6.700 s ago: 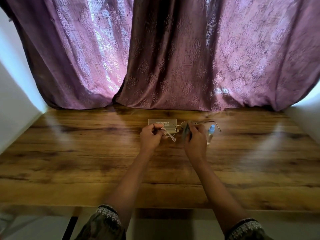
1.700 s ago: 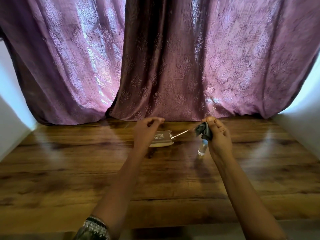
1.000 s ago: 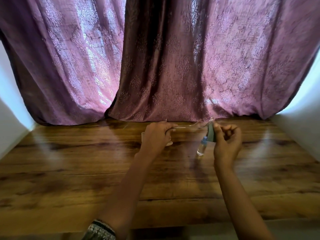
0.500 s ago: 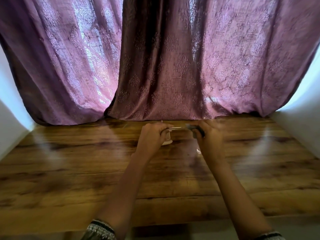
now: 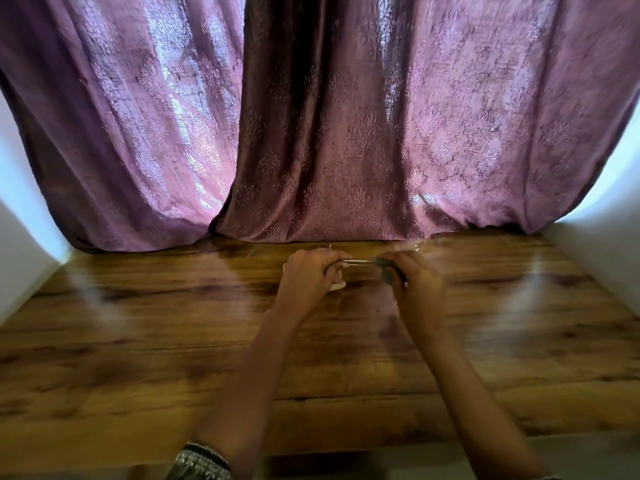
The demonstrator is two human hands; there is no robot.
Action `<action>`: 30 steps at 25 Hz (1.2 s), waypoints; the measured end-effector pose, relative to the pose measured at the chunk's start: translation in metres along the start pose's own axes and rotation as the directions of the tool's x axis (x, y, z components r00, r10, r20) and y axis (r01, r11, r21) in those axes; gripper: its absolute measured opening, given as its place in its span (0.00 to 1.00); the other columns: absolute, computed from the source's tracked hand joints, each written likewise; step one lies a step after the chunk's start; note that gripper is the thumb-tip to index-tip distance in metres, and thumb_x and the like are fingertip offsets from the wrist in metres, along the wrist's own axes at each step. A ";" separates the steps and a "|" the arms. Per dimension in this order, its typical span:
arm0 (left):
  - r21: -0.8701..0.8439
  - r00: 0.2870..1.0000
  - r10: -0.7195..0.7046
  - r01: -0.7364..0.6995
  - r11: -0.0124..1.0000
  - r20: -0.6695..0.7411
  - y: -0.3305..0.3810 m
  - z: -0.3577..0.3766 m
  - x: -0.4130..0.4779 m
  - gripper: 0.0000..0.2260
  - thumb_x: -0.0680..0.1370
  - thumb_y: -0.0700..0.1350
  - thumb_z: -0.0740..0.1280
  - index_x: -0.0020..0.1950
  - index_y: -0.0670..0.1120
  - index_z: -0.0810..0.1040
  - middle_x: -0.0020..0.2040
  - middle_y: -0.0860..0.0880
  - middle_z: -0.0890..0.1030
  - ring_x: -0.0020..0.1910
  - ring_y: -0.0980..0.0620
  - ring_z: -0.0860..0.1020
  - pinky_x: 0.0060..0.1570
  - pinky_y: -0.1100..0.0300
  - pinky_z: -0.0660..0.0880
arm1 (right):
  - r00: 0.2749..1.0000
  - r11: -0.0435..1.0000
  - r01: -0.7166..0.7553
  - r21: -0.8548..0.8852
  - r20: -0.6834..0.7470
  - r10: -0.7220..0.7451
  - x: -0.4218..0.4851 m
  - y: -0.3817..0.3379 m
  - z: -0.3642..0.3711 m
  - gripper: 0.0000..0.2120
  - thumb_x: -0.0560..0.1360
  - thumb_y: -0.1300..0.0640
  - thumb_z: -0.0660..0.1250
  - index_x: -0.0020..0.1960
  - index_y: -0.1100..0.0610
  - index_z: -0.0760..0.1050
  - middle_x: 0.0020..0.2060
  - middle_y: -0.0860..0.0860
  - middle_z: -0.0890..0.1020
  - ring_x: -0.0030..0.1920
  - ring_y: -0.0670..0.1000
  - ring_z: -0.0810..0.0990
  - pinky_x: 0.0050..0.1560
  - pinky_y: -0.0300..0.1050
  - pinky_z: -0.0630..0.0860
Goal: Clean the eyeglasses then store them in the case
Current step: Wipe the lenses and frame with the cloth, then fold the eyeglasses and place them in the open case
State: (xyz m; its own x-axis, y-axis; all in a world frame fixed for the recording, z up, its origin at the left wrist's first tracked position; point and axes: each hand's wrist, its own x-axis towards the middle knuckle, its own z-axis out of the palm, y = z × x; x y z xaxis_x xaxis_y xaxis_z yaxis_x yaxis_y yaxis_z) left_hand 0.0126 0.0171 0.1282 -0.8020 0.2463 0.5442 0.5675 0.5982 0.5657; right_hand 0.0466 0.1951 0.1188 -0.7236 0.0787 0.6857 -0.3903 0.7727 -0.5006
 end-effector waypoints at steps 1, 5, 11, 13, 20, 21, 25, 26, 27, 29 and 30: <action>-0.019 1.000 0.000 0.000 1.000 0.007 -0.001 0.000 0.000 0.09 0.75 0.39 0.66 0.51 0.48 0.83 0.44 0.50 0.85 0.29 0.71 0.75 0.36 0.78 0.71 | 1.000 1.000 -0.001 -0.029 -0.015 0.001 0.002 0.010 -0.008 0.08 0.70 0.66 0.68 0.48 0.59 0.81 0.44 0.56 0.83 0.45 0.58 0.80 0.46 0.47 0.75; -0.024 0.999 0.002 -0.001 1.000 0.041 -0.002 0.002 0.001 0.09 0.76 0.40 0.66 0.51 0.49 0.82 0.44 0.52 0.85 0.28 0.69 0.75 0.37 0.70 0.75 | 0.999 0.998 -0.010 -0.059 -0.051 0.007 0.010 0.037 -0.016 0.10 0.68 0.70 0.68 0.46 0.59 0.81 0.45 0.55 0.83 0.46 0.54 0.79 0.48 0.36 0.70; -0.075 1.000 0.010 -0.012 0.997 -0.020 -0.009 0.004 -0.001 0.09 0.74 0.38 0.67 0.50 0.48 0.83 0.35 0.60 0.79 0.29 0.71 0.76 0.36 0.77 0.72 | 0.875 0.798 -0.390 0.459 -0.084 0.476 0.019 0.055 -0.013 0.13 0.70 0.72 0.66 0.49 0.58 0.79 0.39 0.52 0.81 0.35 0.40 0.77 0.39 0.28 0.74; -0.169 0.992 -0.041 0.021 0.985 -0.117 -0.014 0.006 -0.002 0.08 0.74 0.37 0.67 0.49 0.46 0.83 0.34 0.58 0.80 0.29 0.69 0.77 0.34 0.77 0.73 | 0.766 0.584 -0.478 0.656 -0.014 0.642 0.017 0.064 -0.013 0.10 0.71 0.72 0.66 0.48 0.61 0.78 0.34 0.49 0.82 0.32 0.39 0.78 0.37 0.32 0.77; -0.580 0.873 -0.413 0.200 0.790 -0.261 -0.027 0.017 -0.003 0.08 0.76 0.38 0.65 0.53 0.46 0.80 0.39 0.48 0.84 0.27 0.59 0.79 0.29 0.66 0.78 | 0.510 0.414 -0.775 0.477 0.087 0.856 -0.032 0.104 0.015 0.14 0.71 0.73 0.66 0.33 0.57 0.72 0.31 0.48 0.74 0.33 0.48 0.73 0.23 0.27 0.72; -0.618 0.859 -0.443 0.208 0.758 -0.255 -0.028 0.018 -0.003 0.08 0.76 0.38 0.65 0.53 0.45 0.80 0.40 0.47 0.83 0.27 0.59 0.79 0.29 0.67 0.78 | 0.497 0.421 -0.808 0.412 0.093 0.863 -0.040 0.109 0.021 0.16 0.70 0.73 0.67 0.31 0.55 0.71 0.30 0.49 0.74 0.33 0.49 0.72 0.23 0.27 0.71; -0.720 0.824 -0.529 0.241 0.651 -0.203 -0.029 0.024 -0.004 0.08 0.77 0.36 0.63 0.53 0.42 0.79 0.40 0.46 0.82 0.27 0.60 0.78 0.29 0.68 0.77 | 0.407 0.385 -0.913 0.139 0.217 0.887 -0.067 0.123 0.042 0.06 0.69 0.70 0.70 0.43 0.62 0.79 0.42 0.60 0.82 0.45 0.58 0.80 0.48 0.48 0.79; -0.739 0.821 -0.541 0.248 0.626 -0.183 -0.029 0.025 -0.006 0.08 0.77 0.36 0.63 0.53 0.41 0.79 0.40 0.47 0.82 0.27 0.60 0.78 0.29 0.68 0.77 | 0.384 0.365 -0.923 0.122 0.252 0.888 -0.070 0.123 0.043 0.07 0.68 0.70 0.71 0.46 0.64 0.80 0.46 0.60 0.82 0.48 0.59 0.80 0.49 0.49 0.79; -0.756 0.818 -0.551 0.254 0.603 -0.165 -0.029 0.025 -0.007 0.08 0.77 0.36 0.63 0.53 0.41 0.79 0.40 0.48 0.82 0.27 0.60 0.78 0.29 0.68 0.77 | 0.379 0.361 -0.925 0.117 0.282 0.881 -0.070 0.121 0.040 0.08 0.69 0.69 0.71 0.47 0.64 0.80 0.48 0.59 0.82 0.48 0.57 0.80 0.46 0.44 0.79; -0.780 0.816 -0.560 0.255 0.571 -0.144 -0.029 0.024 -0.009 0.08 0.77 0.37 0.63 0.52 0.41 0.79 0.41 0.48 0.82 0.27 0.60 0.78 0.29 0.68 0.77 | 0.450 0.471 -0.882 -0.021 0.263 0.853 -0.065 0.111 0.030 0.07 0.70 0.65 0.71 0.47 0.61 0.82 0.45 0.57 0.83 0.44 0.53 0.79 0.38 0.38 0.74; -0.788 0.818 -0.559 0.252 0.562 -0.137 -0.028 0.024 -0.010 0.07 0.77 0.37 0.62 0.52 0.43 0.79 0.41 0.48 0.82 0.27 0.60 0.78 0.29 0.68 0.77 | 0.512 0.545 -0.822 -0.167 0.206 0.834 -0.060 0.105 0.023 0.06 0.71 0.62 0.71 0.48 0.59 0.82 0.44 0.57 0.83 0.44 0.54 0.79 0.39 0.40 0.72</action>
State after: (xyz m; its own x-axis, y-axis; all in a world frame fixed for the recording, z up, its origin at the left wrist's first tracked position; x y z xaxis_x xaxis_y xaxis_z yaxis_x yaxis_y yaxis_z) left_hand 0.0003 0.0161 0.0921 -0.9477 -0.2368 0.2139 0.2636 -0.2030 0.9430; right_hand 0.0357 0.2571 0.0124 -0.8130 0.5551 -0.1757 0.4769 0.4616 -0.7480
